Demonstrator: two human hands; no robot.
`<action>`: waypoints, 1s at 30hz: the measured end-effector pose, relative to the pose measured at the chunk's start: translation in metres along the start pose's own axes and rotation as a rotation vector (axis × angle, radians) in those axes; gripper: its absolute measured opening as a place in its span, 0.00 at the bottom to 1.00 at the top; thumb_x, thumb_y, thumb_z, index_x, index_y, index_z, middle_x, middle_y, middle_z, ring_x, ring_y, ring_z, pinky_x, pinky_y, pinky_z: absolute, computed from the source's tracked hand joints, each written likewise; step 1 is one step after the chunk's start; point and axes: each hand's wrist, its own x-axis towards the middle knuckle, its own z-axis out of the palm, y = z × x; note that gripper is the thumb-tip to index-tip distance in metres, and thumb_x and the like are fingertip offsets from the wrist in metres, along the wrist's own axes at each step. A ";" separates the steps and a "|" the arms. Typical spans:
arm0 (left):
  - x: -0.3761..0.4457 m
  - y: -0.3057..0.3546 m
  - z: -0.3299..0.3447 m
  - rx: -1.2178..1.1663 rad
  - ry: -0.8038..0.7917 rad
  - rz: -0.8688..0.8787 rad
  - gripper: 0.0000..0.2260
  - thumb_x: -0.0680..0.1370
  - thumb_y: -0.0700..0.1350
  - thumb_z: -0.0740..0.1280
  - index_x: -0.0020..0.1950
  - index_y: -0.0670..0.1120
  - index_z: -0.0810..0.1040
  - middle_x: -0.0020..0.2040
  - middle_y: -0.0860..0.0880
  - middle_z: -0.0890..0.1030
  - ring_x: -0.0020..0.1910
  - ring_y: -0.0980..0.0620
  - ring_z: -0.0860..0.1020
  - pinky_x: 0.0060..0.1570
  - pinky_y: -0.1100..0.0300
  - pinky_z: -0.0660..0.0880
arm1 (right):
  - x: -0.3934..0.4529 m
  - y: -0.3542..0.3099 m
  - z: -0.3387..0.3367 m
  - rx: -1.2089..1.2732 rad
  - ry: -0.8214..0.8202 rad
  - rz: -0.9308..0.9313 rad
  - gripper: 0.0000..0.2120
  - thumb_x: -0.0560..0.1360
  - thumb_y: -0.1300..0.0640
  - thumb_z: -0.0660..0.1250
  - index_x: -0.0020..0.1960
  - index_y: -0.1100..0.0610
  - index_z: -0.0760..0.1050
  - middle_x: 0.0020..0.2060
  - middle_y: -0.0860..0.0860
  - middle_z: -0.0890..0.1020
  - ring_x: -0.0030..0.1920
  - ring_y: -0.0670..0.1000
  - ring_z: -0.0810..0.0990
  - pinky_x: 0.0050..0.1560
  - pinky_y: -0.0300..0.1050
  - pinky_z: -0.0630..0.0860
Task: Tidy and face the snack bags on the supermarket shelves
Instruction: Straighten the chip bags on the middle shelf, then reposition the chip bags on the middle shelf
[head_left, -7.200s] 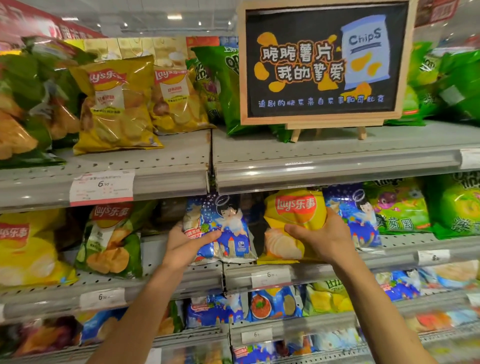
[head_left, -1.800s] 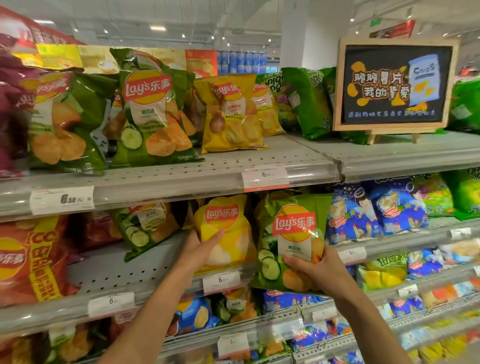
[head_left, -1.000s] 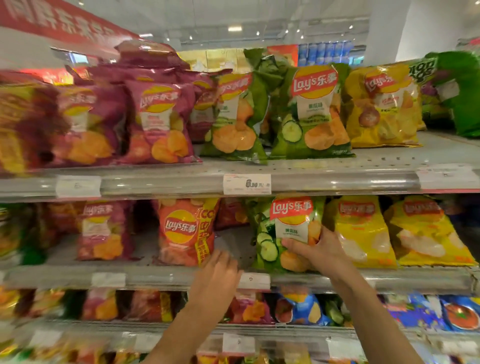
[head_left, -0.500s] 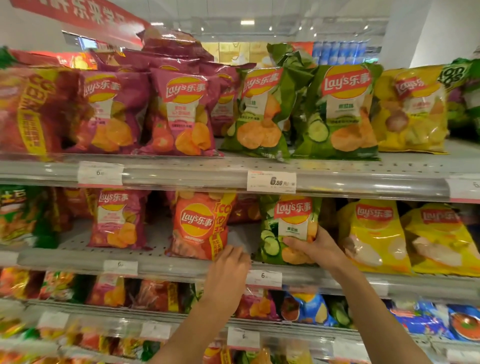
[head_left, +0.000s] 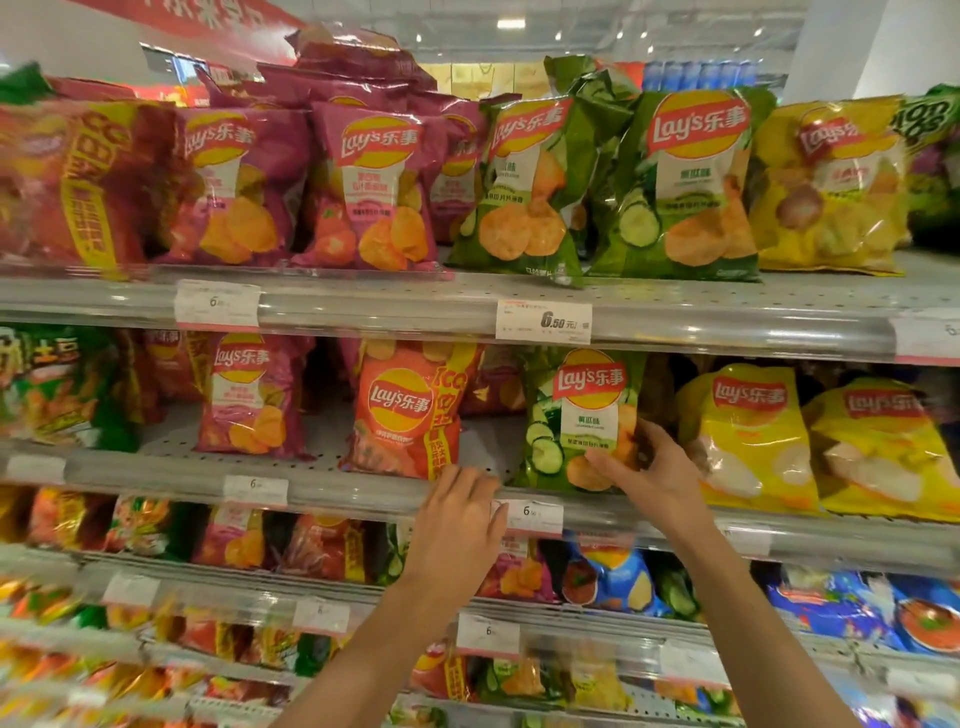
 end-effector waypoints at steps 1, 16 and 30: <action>-0.001 -0.001 -0.002 -0.045 0.020 -0.002 0.13 0.81 0.49 0.64 0.62 0.47 0.78 0.58 0.51 0.78 0.60 0.51 0.73 0.63 0.55 0.73 | -0.005 -0.002 0.001 -0.025 0.076 -0.034 0.37 0.70 0.46 0.79 0.74 0.57 0.69 0.62 0.50 0.80 0.60 0.50 0.78 0.60 0.45 0.76; -0.025 -0.153 -0.057 -0.629 0.114 -0.368 0.06 0.79 0.53 0.68 0.54 0.55 0.80 0.46 0.62 0.82 0.48 0.66 0.79 0.48 0.69 0.76 | -0.063 -0.099 0.136 0.061 0.303 -0.168 0.24 0.75 0.47 0.74 0.68 0.54 0.75 0.61 0.48 0.80 0.61 0.48 0.77 0.63 0.47 0.75; -0.022 -0.309 -0.111 -0.584 0.335 -0.473 0.12 0.78 0.47 0.71 0.59 0.46 0.78 0.49 0.53 0.80 0.47 0.56 0.79 0.48 0.56 0.78 | -0.049 -0.111 0.216 0.124 0.197 0.070 0.55 0.60 0.31 0.76 0.80 0.49 0.57 0.73 0.50 0.72 0.72 0.54 0.72 0.71 0.58 0.71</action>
